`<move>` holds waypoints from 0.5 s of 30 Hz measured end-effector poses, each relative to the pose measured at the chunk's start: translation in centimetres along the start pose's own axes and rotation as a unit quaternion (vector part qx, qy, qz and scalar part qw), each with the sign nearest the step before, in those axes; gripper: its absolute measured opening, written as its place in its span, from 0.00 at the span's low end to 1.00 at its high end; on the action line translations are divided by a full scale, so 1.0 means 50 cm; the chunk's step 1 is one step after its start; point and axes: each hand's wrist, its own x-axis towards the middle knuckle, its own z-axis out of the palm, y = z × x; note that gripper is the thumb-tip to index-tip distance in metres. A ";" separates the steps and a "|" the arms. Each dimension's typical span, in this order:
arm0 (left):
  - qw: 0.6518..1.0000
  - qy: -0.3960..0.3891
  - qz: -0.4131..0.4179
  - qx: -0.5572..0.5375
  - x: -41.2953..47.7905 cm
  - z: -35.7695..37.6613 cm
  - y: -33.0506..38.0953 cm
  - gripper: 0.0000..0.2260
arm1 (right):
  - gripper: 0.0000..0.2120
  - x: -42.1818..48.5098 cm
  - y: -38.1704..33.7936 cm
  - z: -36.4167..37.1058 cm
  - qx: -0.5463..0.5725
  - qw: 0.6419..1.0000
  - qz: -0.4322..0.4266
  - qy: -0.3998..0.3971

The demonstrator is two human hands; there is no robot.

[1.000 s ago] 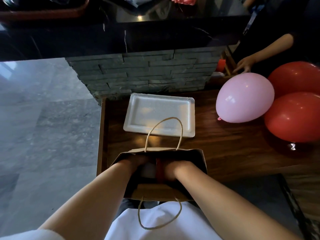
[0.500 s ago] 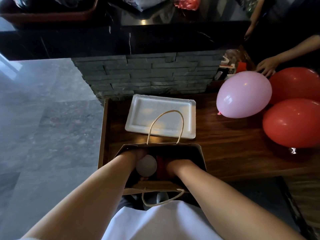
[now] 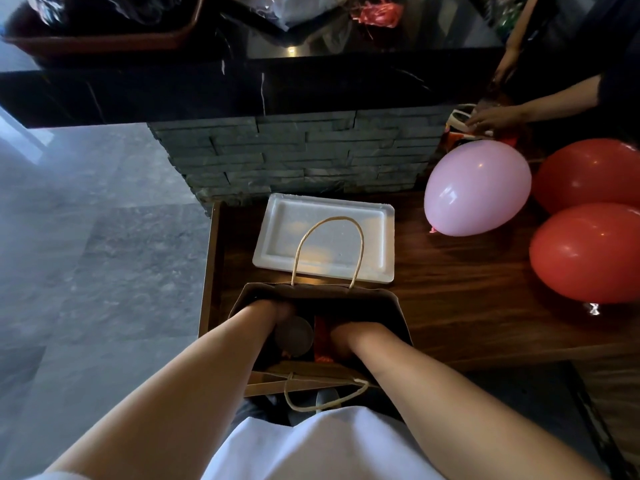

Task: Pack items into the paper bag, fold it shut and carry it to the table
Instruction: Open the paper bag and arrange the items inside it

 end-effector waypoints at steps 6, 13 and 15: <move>0.997 -0.002 0.000 0.074 -0.016 -0.004 0.000 0.20 | 0.24 -0.001 0.000 -0.005 -0.023 1.000 -0.002 -0.012; 0.985 -0.052 0.165 0.002 -0.143 -0.068 -0.006 0.09 | 0.22 -0.106 0.027 -0.045 -0.060 0.987 -0.109 0.098; 0.953 -0.078 0.263 -0.131 -0.191 -0.122 -0.054 0.07 | 0.26 -0.191 0.080 -0.052 0.106 0.970 -0.170 0.135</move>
